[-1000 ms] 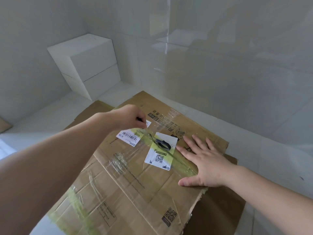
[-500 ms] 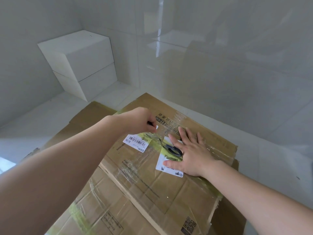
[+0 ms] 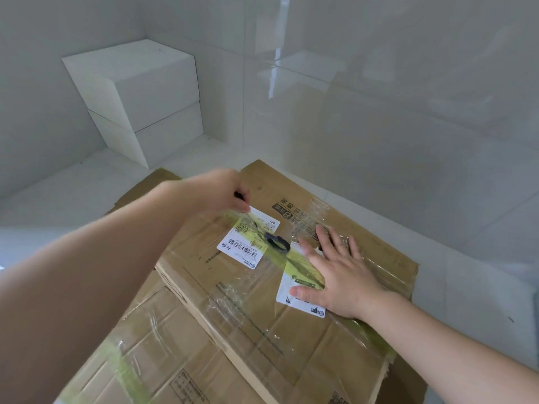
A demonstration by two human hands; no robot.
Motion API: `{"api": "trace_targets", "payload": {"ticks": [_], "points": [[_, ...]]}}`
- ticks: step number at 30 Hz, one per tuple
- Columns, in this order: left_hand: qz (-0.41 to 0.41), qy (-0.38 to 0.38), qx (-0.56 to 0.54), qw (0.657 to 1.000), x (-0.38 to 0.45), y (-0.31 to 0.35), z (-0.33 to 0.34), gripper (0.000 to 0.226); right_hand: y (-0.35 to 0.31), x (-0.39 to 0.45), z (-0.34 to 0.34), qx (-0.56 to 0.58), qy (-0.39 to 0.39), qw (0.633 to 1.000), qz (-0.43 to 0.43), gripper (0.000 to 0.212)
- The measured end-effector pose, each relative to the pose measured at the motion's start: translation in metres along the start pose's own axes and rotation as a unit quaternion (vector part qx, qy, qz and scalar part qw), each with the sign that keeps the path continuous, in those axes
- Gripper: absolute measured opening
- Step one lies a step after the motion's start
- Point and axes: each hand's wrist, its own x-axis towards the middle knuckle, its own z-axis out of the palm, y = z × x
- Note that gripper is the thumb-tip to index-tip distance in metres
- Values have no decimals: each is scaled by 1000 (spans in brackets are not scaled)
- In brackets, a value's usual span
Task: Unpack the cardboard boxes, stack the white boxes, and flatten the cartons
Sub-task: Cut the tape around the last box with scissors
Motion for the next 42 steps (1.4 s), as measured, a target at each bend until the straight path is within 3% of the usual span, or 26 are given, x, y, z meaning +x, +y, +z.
{"api": "trace_targets", "payload": {"ticks": [14,30,36,42], "points": [[20,18,-10,1000,7,-17,-8,7,-25,28,-12,1,-11,1000,13,108],[30,34,-35,998,11,-52,-28,5,-37,63,-6,-18,33,999,1,96],[-28,82,-48,995,4,-93,-55,9,-36,62,-6,-33,24,999,-1,98],[-10,97,-34,995,7,-85,-57,4,-40,62,-17,-35,-2,999,3,96]]}}
